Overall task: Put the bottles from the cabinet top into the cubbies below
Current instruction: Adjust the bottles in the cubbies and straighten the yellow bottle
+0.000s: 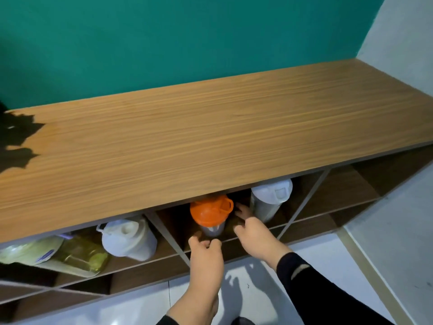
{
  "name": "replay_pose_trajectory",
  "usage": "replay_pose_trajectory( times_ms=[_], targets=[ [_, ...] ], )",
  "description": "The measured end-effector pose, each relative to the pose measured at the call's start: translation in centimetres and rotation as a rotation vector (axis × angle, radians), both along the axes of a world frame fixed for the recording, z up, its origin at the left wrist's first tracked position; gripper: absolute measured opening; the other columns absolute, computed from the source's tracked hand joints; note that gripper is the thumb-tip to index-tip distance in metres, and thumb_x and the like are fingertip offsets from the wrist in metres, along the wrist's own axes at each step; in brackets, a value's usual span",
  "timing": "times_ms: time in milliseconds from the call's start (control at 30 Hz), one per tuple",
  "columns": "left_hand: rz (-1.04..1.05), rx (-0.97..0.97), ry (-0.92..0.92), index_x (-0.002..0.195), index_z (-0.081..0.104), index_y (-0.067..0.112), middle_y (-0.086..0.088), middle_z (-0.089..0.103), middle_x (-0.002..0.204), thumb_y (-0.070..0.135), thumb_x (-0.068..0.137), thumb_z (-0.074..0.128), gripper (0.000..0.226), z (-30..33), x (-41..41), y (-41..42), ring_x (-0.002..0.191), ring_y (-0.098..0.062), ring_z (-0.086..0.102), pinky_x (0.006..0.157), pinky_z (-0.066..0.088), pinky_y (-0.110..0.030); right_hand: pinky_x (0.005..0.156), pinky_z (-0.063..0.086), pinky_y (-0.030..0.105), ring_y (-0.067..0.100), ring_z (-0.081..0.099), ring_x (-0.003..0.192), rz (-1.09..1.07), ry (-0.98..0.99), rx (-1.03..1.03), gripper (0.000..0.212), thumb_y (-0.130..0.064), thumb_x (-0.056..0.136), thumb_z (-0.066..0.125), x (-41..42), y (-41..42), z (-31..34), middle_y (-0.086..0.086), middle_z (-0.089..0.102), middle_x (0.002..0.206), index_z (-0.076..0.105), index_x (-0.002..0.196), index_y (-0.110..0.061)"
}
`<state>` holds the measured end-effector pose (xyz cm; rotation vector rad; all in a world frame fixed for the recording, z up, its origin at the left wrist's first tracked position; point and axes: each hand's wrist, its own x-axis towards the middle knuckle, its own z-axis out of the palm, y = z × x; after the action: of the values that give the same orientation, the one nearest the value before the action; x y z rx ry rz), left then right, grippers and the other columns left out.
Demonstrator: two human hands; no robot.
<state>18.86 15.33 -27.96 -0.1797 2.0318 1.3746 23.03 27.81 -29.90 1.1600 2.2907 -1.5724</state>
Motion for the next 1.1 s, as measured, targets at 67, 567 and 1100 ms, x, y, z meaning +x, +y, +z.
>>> replay_pose_trajectory(
  times_ms=[67,567,1100],
  targets=[
    [-0.046,0.035,0.031,0.142,0.033,0.022,-0.005,0.059,0.093,0.010,0.098,0.047,0.048,0.3,-0.8,-0.1,0.076,-0.017,0.056,0.062,0.043,-0.031,0.088,0.045,0.035,0.022,0.059,0.100,-0.038,-0.014,-0.018,0.034,-0.006,0.099,0.045,-1.8,-0.2,0.1,0.001,0.054,0.111,0.049,0.125,-0.028],
    [-0.056,0.056,-0.035,0.135,0.055,0.013,-0.012,0.066,0.120,0.011,0.102,0.049,0.034,1.0,-5.4,1.6,0.090,-0.015,0.057,0.087,0.040,-0.032,0.111,0.039,0.048,0.020,0.048,0.124,-0.088,0.103,-0.154,0.057,-0.011,0.095,0.043,-0.5,-1.0,-1.1,0.000,0.047,0.146,0.032,0.148,-0.028],
    [0.181,-0.031,-0.046,0.127,0.050,0.018,-0.008,0.066,0.102,0.013,0.096,0.049,0.031,-0.2,-6.5,-15.4,0.092,-0.022,0.065,0.091,0.054,-0.045,0.108,0.039,0.030,0.012,0.044,0.133,0.249,-0.006,-0.211,0.055,-0.023,0.100,0.046,-4.3,-15.3,1.4,-0.006,0.040,0.153,0.030,0.152,-0.029]
  ],
)
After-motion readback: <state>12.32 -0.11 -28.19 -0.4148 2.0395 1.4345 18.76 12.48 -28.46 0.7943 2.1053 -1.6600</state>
